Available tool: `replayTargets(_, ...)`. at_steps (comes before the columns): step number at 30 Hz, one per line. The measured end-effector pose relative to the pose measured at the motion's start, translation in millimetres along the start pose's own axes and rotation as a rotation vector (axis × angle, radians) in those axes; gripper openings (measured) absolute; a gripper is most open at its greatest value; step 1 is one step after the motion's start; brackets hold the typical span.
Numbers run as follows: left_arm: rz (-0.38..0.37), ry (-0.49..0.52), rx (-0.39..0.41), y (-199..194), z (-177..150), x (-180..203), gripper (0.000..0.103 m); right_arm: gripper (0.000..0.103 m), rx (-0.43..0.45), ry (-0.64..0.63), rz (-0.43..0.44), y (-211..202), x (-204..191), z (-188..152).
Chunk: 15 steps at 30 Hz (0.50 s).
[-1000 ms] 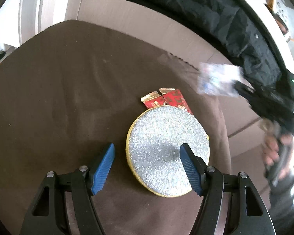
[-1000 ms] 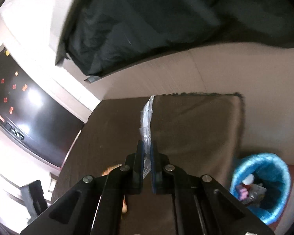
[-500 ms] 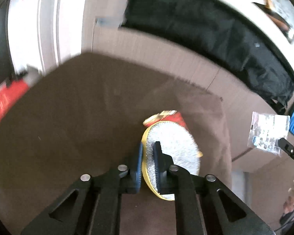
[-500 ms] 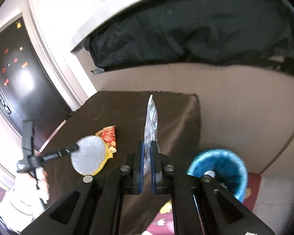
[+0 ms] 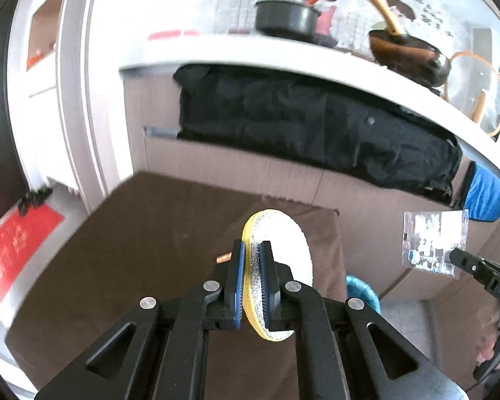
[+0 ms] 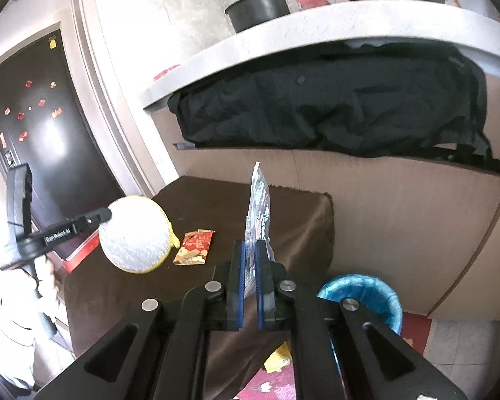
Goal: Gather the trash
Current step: 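Grasp the scrubber pad with the left tool while the right tool holds the packet, then carry pad and packet over the bin and open both tools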
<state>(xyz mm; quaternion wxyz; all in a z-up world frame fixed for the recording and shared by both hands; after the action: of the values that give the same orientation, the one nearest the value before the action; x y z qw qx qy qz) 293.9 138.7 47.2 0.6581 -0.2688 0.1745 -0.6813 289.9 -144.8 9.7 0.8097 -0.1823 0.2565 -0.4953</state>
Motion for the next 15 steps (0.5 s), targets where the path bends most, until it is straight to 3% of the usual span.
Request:
replayTargets(3, -0.002, 0.04, 0.025, -11, 10, 18, 0.009, 0.005, 0.022, 0.002, -0.021, -14, 6, 0)
replayTargets(8, -0.076, 0.072, 0.006, -7, 7, 59, 0.009, 0.005, 0.017, 0.027, -0.056, -29, 24, -9)
replayTargets(15, -0.181, 0.141, -0.117, 59, -27, 150, 0.009, 0.005, -0.022, 0.107, -0.128, -34, 70, -38)
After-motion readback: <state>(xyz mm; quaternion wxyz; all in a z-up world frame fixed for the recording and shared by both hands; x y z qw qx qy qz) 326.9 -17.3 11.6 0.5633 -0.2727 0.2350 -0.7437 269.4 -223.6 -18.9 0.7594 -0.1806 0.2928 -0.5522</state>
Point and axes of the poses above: each gripper's, at about its wrist camera, not at the fingertips, and y roughly the way its jaws point, x to its right, z to its top, the point moved 2 cm from there along y, roughly the way its jaws point, and after that the axes turned 3 degrees about -x, right-handed, at the moved point
